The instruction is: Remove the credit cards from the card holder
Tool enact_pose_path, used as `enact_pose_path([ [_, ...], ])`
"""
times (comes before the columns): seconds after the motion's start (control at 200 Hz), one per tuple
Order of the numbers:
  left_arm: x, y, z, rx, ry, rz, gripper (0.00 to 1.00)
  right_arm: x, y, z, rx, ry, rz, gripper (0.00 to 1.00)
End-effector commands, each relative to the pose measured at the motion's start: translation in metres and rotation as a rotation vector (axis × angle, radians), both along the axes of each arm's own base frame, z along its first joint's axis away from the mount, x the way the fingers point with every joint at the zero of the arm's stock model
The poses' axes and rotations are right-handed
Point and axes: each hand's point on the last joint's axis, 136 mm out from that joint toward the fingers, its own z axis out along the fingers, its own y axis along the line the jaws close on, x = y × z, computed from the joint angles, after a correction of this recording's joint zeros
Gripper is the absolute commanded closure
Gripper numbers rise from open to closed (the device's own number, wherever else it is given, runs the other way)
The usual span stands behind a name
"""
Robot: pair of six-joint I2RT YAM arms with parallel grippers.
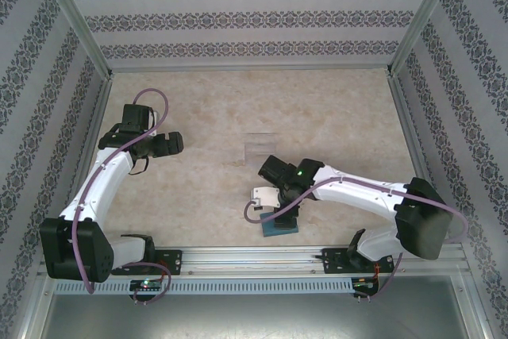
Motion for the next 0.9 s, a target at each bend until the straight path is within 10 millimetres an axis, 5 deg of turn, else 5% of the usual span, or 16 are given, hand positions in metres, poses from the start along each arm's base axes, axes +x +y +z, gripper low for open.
enact_pose_path([
  [0.0,-0.007,-0.004,0.003,-0.001,0.007,-0.025,0.0,-0.01,-0.008,-0.011,-0.064,-0.004,0.083,0.14],
  [0.45,-0.008,-0.005,0.002,-0.009,0.009,-0.029,0.0,-0.021,0.002,-0.046,-0.115,0.038,0.149,0.13],
  [0.894,-0.008,-0.005,0.001,-0.008,0.012,-0.029,0.0,-0.023,-0.009,-0.073,-0.218,0.054,0.159,0.18],
])
